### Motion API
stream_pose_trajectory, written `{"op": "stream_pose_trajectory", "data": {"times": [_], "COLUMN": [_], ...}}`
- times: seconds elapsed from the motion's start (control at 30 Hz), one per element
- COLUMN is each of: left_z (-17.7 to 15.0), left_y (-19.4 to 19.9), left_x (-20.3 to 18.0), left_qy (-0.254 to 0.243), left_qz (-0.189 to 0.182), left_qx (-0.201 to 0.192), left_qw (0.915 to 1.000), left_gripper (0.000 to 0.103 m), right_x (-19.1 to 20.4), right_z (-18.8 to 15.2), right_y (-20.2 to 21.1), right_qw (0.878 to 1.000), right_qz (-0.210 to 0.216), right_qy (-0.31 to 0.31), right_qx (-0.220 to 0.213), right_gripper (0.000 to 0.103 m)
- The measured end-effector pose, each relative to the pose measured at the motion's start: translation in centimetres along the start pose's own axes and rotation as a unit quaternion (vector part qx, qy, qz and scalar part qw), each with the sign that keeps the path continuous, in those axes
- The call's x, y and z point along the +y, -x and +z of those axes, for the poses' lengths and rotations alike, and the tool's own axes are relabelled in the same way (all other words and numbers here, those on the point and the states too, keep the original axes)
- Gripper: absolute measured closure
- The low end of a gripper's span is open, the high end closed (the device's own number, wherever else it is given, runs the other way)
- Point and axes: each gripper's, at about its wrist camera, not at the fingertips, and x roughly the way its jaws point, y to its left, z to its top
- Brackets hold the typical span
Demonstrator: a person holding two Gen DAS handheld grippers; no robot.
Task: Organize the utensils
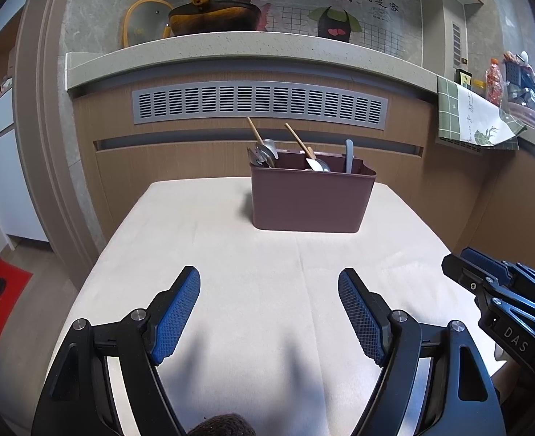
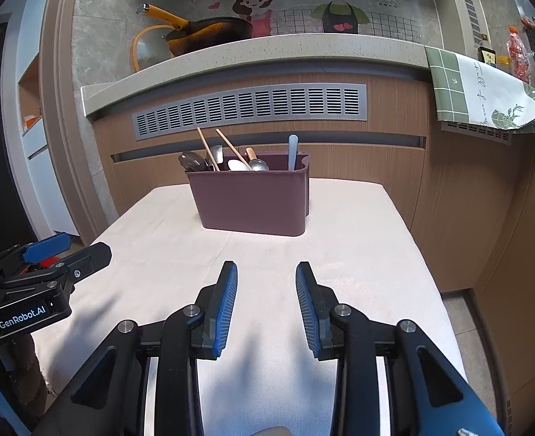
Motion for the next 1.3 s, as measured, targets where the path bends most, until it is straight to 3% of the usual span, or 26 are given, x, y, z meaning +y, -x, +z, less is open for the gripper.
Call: {"op": "stream_pose_trajectory", "data": {"times": [1.3], "left_z": [-0.44], "left_y": [-0.36], "left_x": [-0.13], "left_qy": [0.006], "left_qz": [0.001], "left_qx": [0.012], "left_qw": [0.9999], "left_gripper": [0.024], "right_x": [-0.42], "right_z": [0.20], "right_y": [-0.11], "right_qw": [1.000], "right_qz": [-0.010], "right_qy": [0.004], "right_qx": [-0.001], "right_gripper": [0.067]}}
